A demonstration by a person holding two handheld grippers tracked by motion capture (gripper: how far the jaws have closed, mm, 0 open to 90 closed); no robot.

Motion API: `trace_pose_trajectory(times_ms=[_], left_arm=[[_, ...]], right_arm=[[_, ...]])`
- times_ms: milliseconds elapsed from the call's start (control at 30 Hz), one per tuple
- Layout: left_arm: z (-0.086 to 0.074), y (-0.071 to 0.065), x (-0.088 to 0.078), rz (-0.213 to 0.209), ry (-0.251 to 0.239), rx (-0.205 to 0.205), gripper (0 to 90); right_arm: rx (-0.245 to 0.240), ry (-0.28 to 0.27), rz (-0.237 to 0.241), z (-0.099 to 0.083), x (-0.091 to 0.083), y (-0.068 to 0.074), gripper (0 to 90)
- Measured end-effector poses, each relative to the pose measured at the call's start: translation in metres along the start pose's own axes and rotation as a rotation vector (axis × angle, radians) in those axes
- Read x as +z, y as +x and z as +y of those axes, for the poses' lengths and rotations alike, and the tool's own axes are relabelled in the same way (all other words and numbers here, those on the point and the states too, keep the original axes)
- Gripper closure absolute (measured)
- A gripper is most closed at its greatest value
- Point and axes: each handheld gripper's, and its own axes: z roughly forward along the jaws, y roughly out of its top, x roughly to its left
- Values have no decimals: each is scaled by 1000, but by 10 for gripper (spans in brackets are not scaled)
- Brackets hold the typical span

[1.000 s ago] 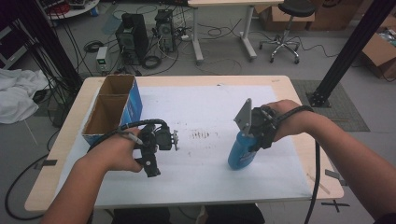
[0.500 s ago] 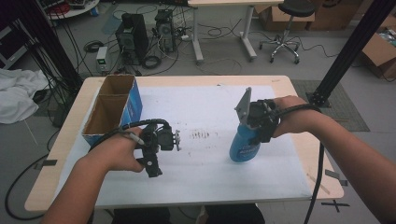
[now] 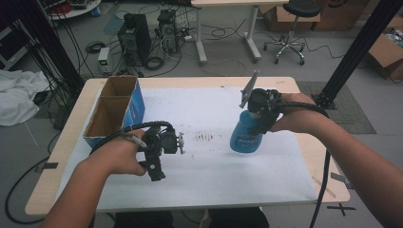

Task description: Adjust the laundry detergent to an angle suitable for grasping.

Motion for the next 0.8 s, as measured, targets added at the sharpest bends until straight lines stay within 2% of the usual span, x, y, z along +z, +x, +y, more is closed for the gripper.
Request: trace_pose_trajectory(times_ms=[233, 333, 433, 500, 667, 800], left_arm=[[-1, -1, -1, 7, -4, -1, 14], [-2, -2, 0, 7, -7, -1, 14], [-3, -3, 0, 5, -5, -1, 14], [-3, -3, 0, 4, -4, -3, 14], [-3, -4, -1, 8, -7, -5, 14], [-4, -5, -1, 10, -6, -4, 14]], right_arm=[[79, 39, -14, 8, 7, 2, 387], [149, 50, -26, 12, 12, 2, 386], [223, 37, -17, 13, 16, 1, 386], [251, 33, -24, 15, 20, 2, 386], [268, 37, -73, 21, 29, 7, 386], [284, 40, -65, 25, 37, 7, 386]])
